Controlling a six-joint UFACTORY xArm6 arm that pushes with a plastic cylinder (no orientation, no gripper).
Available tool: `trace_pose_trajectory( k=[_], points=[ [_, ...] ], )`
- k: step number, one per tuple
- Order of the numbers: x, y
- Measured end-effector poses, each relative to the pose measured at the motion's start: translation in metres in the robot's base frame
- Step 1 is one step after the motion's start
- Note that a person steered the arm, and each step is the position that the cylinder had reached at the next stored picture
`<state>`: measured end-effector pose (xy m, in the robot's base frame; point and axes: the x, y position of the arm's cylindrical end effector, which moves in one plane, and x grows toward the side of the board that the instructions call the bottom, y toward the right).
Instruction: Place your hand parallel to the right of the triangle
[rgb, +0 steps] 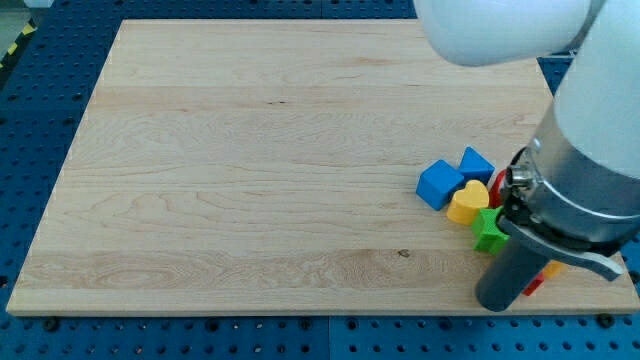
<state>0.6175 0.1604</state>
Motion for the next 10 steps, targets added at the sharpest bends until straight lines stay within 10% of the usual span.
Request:
trace_pose_trajectory(
  k=[2,4,6,8,10],
  points=[
    [0.001,0.014],
    [-0.011,-0.118],
    [-0.175,-0.166],
    [-0.214,-0.007],
    [-0.117,0.154]
  ],
)
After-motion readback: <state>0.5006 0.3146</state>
